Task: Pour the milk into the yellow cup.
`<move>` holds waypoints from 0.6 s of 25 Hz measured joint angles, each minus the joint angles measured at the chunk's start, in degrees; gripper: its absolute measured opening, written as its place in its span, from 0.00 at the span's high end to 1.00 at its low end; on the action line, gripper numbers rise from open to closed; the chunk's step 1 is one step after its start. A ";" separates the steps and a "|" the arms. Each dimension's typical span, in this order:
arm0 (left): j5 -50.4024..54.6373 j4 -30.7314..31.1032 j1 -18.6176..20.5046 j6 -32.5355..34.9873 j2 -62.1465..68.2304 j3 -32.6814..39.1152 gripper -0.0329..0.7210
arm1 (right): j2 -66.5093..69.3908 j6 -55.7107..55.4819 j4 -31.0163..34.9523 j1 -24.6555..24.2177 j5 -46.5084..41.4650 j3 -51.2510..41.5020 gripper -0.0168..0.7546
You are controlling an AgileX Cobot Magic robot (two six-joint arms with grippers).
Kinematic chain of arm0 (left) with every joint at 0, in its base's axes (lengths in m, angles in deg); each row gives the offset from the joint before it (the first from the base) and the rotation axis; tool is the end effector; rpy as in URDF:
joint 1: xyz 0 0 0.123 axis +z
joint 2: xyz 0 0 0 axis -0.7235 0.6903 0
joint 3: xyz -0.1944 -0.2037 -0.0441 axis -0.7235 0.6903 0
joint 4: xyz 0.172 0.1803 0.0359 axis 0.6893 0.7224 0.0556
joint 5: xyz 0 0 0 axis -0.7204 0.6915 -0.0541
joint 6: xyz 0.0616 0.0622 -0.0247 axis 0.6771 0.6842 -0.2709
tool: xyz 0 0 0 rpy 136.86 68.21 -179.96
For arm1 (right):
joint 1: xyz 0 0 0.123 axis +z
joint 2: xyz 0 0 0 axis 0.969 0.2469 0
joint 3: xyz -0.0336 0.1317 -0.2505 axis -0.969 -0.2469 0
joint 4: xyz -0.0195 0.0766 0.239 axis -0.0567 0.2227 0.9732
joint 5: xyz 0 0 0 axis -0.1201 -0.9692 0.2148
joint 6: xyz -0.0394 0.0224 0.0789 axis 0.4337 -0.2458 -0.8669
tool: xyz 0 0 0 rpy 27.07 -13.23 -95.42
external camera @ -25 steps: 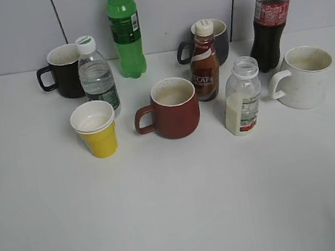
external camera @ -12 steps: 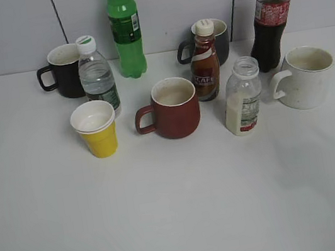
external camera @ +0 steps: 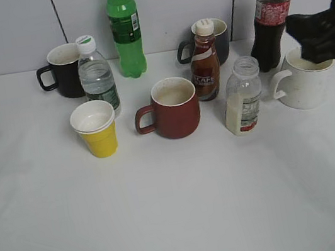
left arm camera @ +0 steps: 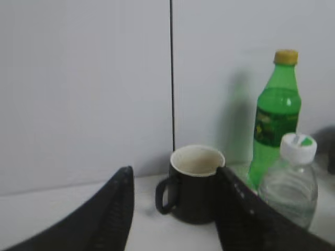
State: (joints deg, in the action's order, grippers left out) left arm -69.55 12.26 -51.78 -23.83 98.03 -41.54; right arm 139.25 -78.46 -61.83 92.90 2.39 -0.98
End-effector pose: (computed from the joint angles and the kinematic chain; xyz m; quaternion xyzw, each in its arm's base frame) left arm 0.2511 -0.0351 0.2152 0.0799 0.7211 -0.0741 0.6842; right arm 0.2326 0.0668 0.2492 -0.1201 0.7683 0.0563 0.6262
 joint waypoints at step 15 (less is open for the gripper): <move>-16.12 11.42 0.00 -1.14 22.67 3.85 0.43 | 27.56 -4.24 -10.59 3.23 32.41 -7.12 0.26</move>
State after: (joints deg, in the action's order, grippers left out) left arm -85.67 23.67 -51.78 -24.97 120.70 -37.70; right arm 166.81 -82.70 -72.42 96.12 34.80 -8.10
